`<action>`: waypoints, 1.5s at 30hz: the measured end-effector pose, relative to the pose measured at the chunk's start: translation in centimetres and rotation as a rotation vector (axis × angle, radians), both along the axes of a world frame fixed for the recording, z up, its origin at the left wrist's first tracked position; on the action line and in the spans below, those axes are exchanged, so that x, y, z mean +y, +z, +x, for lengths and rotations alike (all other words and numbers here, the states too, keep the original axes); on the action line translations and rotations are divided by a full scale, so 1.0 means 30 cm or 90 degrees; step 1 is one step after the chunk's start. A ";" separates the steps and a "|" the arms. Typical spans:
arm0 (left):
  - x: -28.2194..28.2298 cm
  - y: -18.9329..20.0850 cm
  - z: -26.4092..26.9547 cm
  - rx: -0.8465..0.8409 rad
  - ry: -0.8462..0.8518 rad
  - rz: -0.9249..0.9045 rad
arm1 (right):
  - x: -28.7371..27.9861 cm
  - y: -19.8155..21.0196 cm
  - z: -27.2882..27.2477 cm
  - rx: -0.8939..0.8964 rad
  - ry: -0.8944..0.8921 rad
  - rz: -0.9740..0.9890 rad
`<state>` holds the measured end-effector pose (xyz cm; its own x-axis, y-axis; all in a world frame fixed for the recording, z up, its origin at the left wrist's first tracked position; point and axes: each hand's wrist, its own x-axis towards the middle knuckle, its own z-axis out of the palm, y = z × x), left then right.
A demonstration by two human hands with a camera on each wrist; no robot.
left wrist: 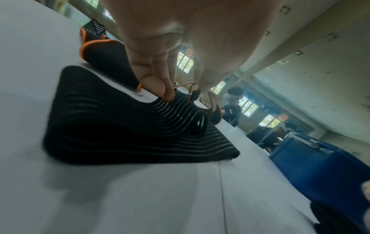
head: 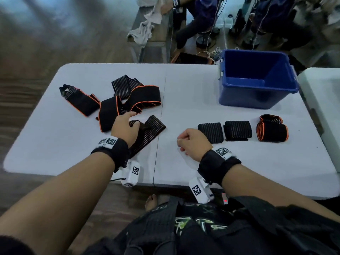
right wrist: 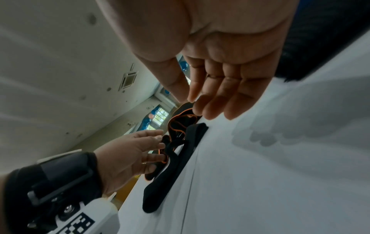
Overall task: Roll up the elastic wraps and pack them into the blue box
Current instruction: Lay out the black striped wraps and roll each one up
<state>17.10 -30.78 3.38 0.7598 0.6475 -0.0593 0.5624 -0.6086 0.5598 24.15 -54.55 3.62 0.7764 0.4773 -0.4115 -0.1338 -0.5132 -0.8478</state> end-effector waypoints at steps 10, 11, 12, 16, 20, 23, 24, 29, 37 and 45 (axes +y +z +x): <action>-0.037 -0.056 -0.100 0.057 0.002 -0.064 | 0.153 -0.026 -0.050 0.000 0.143 -0.043; -0.039 -0.056 -0.113 0.057 0.001 -0.077 | 0.165 -0.030 -0.054 -0.010 0.148 -0.042; -0.044 -0.054 -0.126 0.047 -0.001 -0.092 | 0.176 -0.039 -0.057 -0.024 0.150 -0.041; -0.054 -0.027 -0.168 -0.052 -0.005 -0.176 | 0.213 -0.042 -0.070 -0.055 0.124 0.002; -0.042 0.015 -0.175 -0.155 0.012 -0.263 | 0.254 -0.010 -0.071 -0.078 0.101 0.075; -0.023 0.054 -0.165 -0.229 0.023 -0.305 | 0.294 0.010 -0.059 -0.078 0.061 0.106; -0.014 0.064 -0.159 -0.242 0.023 -0.309 | 0.308 0.017 -0.055 -0.077 0.052 0.113; 0.057 0.066 -0.136 -0.254 -0.007 -0.272 | 0.351 0.045 -0.053 -0.055 0.011 0.139; 0.305 0.065 -0.006 -0.208 -0.106 -0.173 | 0.352 0.049 -0.056 -0.021 -0.065 0.153; 0.602 0.088 0.307 0.005 -0.177 0.027 | 0.333 -0.002 -0.081 -0.080 -0.147 0.139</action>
<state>26.31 -12.72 6.02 0.9085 0.4157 -0.0428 0.3741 -0.7632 0.5268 21.71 -44.56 3.55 0.9123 0.3492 -0.2137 -0.1133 -0.2862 -0.9515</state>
